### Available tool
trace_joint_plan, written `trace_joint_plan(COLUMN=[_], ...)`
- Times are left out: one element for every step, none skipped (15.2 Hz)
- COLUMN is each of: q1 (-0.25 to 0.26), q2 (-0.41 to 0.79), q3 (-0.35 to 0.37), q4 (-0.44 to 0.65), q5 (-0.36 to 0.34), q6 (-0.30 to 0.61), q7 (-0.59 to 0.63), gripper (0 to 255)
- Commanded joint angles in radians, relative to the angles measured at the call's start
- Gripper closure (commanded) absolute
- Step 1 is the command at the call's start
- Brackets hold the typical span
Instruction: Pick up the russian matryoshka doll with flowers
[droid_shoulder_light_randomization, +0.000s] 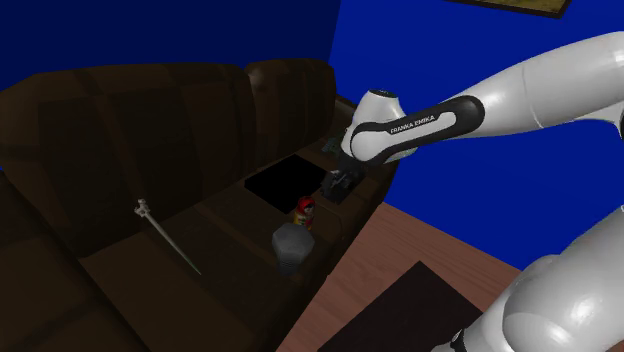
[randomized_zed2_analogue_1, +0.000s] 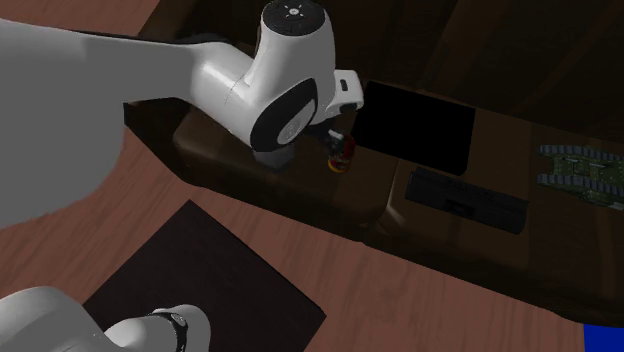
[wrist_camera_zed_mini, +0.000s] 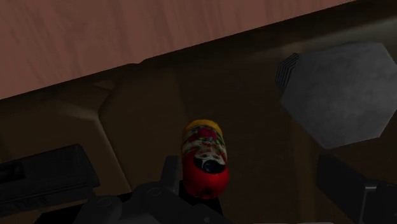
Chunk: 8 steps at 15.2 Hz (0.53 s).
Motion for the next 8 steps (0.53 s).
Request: trace_joint_plan(q1=[0.001,0.000,-0.002,-0.003,-0.004,-0.006,-0.008,-0.010], q2=[0.082,0.121,0.161,0.200,0.239,0.279,0.318,0.357], q3=[0.000,-0.001,-0.001,-0.002,-0.002,-0.002,-0.001,0.000], q4=[0.030,0.051,0.073,0.097,0.122,0.148,0.176,0.205], q5=[0.005,0.008,0.012,0.016,0.021,0.025,0.030,0.034], q6=[0.064,0.088,0.110,0.131,0.151,0.169,0.186,0.201], q7=[0.003,0.001,-0.002,-0.004,-0.007,-0.010,-0.012,-0.015], gripper=[0,0,0,0,0,0,0,0])
